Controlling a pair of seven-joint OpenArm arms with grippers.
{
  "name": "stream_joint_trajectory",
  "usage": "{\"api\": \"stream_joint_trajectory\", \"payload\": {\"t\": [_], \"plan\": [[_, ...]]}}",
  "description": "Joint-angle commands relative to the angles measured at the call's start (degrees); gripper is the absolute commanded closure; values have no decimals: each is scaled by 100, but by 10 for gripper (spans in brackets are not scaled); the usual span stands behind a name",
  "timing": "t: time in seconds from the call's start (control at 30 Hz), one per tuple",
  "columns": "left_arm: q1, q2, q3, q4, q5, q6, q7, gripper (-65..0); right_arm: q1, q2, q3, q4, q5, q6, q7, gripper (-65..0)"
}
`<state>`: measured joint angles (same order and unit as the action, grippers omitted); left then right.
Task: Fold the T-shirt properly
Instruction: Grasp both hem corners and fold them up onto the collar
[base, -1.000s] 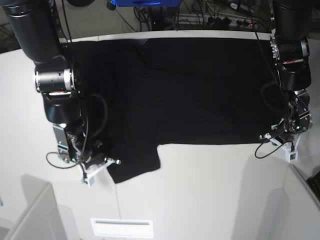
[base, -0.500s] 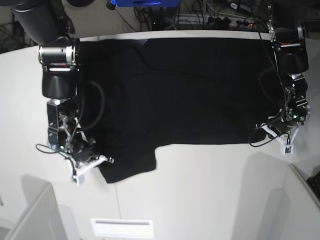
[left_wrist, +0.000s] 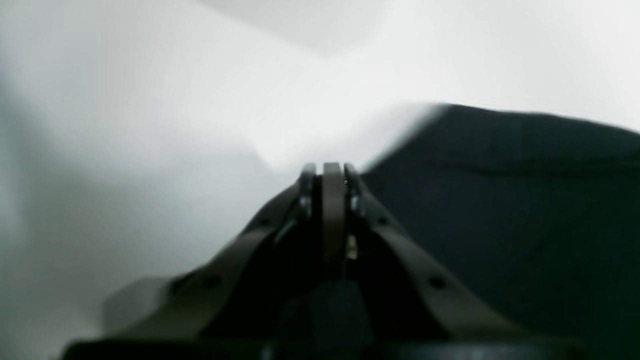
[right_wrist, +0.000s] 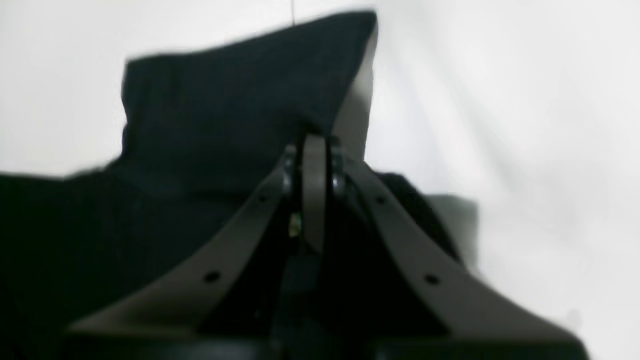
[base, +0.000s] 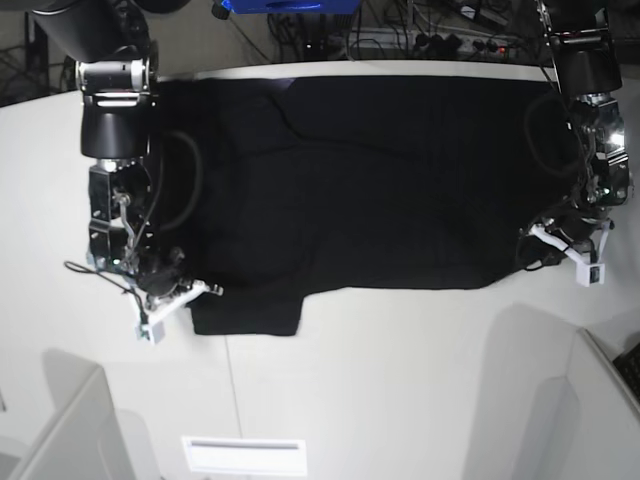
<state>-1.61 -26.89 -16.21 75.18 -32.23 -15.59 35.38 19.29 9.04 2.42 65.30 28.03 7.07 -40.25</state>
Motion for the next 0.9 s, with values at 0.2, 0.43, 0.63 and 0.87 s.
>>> {"api": "stream_joint_trajectory", "payload": {"t": [0.2,0.43,0.63,0.87], "plan": [[420,-84,-617,979,-70,-36,353,0,-201,32,440,815,58,27,-217,0],[904,-5,-722,1568,-78,-36,353,0,-623,32,440,1396,58,27,-296,0],[1211,153,-1197,1770,-87,-177,361,0,-975,41,440,1809,58,27,-305,0],[1422,171,-1373,1858,-87,-643,651,0,-1371,41,440,2336,58,27,-305,0]]}}
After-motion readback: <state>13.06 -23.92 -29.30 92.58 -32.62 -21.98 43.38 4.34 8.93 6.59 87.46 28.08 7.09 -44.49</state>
